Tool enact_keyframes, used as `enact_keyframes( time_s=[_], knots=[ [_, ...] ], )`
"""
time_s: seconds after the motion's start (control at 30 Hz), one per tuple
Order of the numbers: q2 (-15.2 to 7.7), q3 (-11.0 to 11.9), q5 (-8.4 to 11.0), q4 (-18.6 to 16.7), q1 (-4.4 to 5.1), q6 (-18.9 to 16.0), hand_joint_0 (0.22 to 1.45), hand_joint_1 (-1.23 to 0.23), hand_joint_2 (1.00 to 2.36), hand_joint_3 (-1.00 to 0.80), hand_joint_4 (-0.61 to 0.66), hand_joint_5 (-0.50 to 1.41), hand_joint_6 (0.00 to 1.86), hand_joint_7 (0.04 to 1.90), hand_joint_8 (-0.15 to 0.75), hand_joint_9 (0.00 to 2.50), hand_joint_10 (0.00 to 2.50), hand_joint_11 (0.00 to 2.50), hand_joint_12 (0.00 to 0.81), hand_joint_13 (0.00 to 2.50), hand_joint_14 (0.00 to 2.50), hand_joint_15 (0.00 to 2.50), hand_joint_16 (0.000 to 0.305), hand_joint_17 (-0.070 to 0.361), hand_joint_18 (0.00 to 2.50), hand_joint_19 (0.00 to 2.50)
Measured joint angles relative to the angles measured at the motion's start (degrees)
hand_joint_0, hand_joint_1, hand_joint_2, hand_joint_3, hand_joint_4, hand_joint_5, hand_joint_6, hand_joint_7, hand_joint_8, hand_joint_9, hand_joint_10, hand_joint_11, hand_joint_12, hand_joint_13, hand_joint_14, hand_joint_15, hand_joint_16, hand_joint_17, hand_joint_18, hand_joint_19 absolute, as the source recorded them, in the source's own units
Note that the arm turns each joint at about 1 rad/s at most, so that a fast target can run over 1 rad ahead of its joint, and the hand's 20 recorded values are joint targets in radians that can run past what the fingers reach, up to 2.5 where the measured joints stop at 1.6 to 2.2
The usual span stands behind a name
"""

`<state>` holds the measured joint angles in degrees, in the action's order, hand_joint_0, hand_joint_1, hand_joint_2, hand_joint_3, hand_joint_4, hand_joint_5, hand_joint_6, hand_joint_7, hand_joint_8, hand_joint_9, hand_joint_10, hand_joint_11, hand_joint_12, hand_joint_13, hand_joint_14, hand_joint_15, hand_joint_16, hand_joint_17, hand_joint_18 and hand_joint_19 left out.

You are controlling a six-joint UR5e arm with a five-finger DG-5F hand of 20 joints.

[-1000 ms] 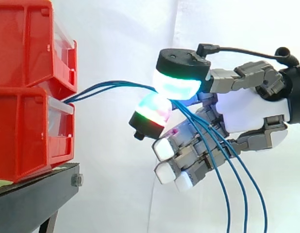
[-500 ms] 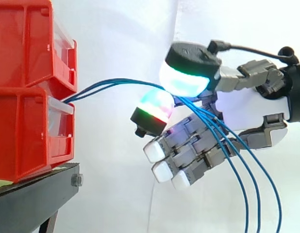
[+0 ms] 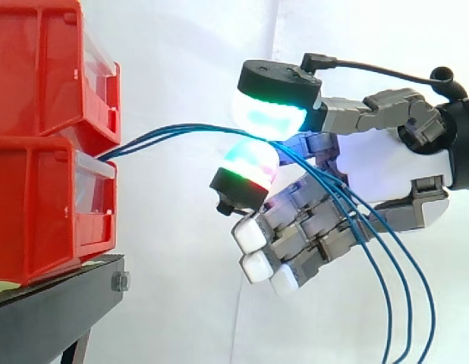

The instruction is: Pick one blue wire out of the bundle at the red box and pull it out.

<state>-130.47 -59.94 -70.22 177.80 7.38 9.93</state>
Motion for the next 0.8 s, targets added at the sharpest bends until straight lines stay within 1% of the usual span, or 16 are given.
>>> enact_keyframes(
  time_s=[0.03, 0.17, 0.27, 0.3, 0.4, 0.47, 0.5, 0.57, 0.6, 0.63, 0.67, 0.7, 0.73, 0.77, 0.8],
  knots=[
    [0.0, 0.0, 0.0, 0.0, 0.0, 0.0, 0.62, -0.85, 1.02, -0.25, 0.07, -0.12, 0.94, 1.14, 0.299, 0.86, 0.01, 0.49, 0.414, 0.78, 0.02, 0.56, 0.048, 0.109, 0.65, 0.46],
    [0.0, 0.1, 0.0, 0.1, -0.01, 0.0, 0.64, -0.85, 1.01, -0.26, 0.02, -0.13, 0.94, 1.12, 0.288, 0.85, 0.01, 0.49, 0.411, 0.78, 0.02, 0.54, 0.049, 0.109, 0.66, 0.45],
    [0.1, 0.2, 0.0, 0.3, -0.01, 0.0, 0.61, -0.79, 1.02, -0.28, -0.07, -0.13, 0.94, 1.09, 0.257, 0.86, 0.01, 0.45, 0.402, 0.76, 0.02, 0.51, 0.049, 0.109, 0.65, 0.48],
    [0.1, 0.3, 0.01, 0.4, -0.01, 0.0, 0.59, -0.79, 1.01, -0.28, -0.12, -0.13, 0.93, 1.07, 0.233, 0.86, 0.01, 0.37, 0.394, 0.75, 0.02, 0.49, 0.048, 0.109, 0.62, 0.48],
    [0.1, 0.4, 0.09, 0.6, -0.01, 0.0, 0.56, -0.78, 1.01, -0.26, -0.15, -0.11, 0.91, 1.03, 0.231, 0.88, 0.01, 0.29, 0.421, 0.75, 0.02, 0.46, 0.056, 0.126, 0.65, 0.46],
    [0.1, 0.4, 0.13, 0.7, 0.0, 0.0, 0.55, -0.72, 1.01, -0.25, -0.16, -0.1, 0.9, 1.0, 0.226, 0.89, 0.01, 0.26, 0.433, 0.75, 0.01, 0.45, 0.059, 0.132, 0.66, 0.46],
    [0.1, 0.4, 0.14, 0.7, 0.0, 0.0, 0.54, -0.64, 1.01, -0.22, -0.15, -0.1, 0.88, 1.02, 0.216, 0.88, 0.01, 0.21, 0.425, 0.73, 0.02, 0.44, 0.058, 0.13, 0.63, 0.47],
    [0.1, 0.4, 0.16, 0.7, 0.0, 0.0, 0.54, -0.63, 1.01, -0.21, -0.14, -0.09, 0.86, 1.03, 0.217, 0.88, 0.0, 0.17, 0.422, 0.73, 0.01, 0.42, 0.057, 0.129, 0.62, 0.46],
    [0.1, 0.4, 0.17, 0.7, 0.0, 0.0, 0.54, -0.65, 1.01, -0.19, -0.13, -0.09, 0.85, 1.02, 0.218, 0.87, 0.0, 0.15, 0.417, 0.74, 0.01, 0.42, 0.057, 0.128, 0.62, 0.46],
    [0.1, 0.4, 0.17, 0.7, 0.0, 0.0, 0.54, -0.7, 1.01, -0.17, -0.13, -0.09, 0.84, 1.07, 0.223, 0.85, 0.0, 0.16, 0.421, 0.74, 0.01, 0.42, 0.057, 0.129, 0.63, 0.46],
    [0.1, 0.4, 0.17, 0.7, 0.0, 0.0, 0.54, -0.71, 1.01, -0.15, -0.12, -0.1, 0.85, 1.1, 0.23, 0.85, 0.0, 0.2, 0.423, 0.74, 0.01, 0.43, 0.058, 0.129, 0.63, 0.45],
    [0.1, 0.4, 0.17, 0.7, 0.0, 0.0, 0.56, -0.75, 1.02, -0.11, -0.12, -0.13, 0.88, 1.07, 0.226, 0.81, 0.01, 0.24, 0.42, 0.73, 0.02, 0.44, 0.056, 0.126, 0.62, 0.45],
    [0.1, 0.4, 0.17, 0.7, 0.0, 0.0, 0.57, -0.78, 1.02, -0.09, -0.12, -0.14, 0.89, 1.08, 0.218, 0.79, 0.01, 0.26, 0.407, 0.72, 0.02, 0.43, 0.053, 0.119, 0.61, 0.45],
    [0.1, 0.4, 0.17, 0.7, 0.0, 0.0, 0.58, -0.81, 1.02, -0.08, -0.13, -0.14, 0.9, 1.09, 0.218, 0.79, 0.01, 0.26, 0.406, 0.71, 0.02, 0.43, 0.053, 0.118, 0.61, 0.45],
    [0.1, 0.4, 0.18, 0.7, 0.0, 0.0, 0.6, -0.85, 1.02, -0.08, -0.19, -0.15, 0.91, 1.14, 0.203, 0.77, 0.01, 0.27, 0.396, 0.71, 0.02, 0.42, 0.05, 0.113, 0.62, 0.44]
  ],
)
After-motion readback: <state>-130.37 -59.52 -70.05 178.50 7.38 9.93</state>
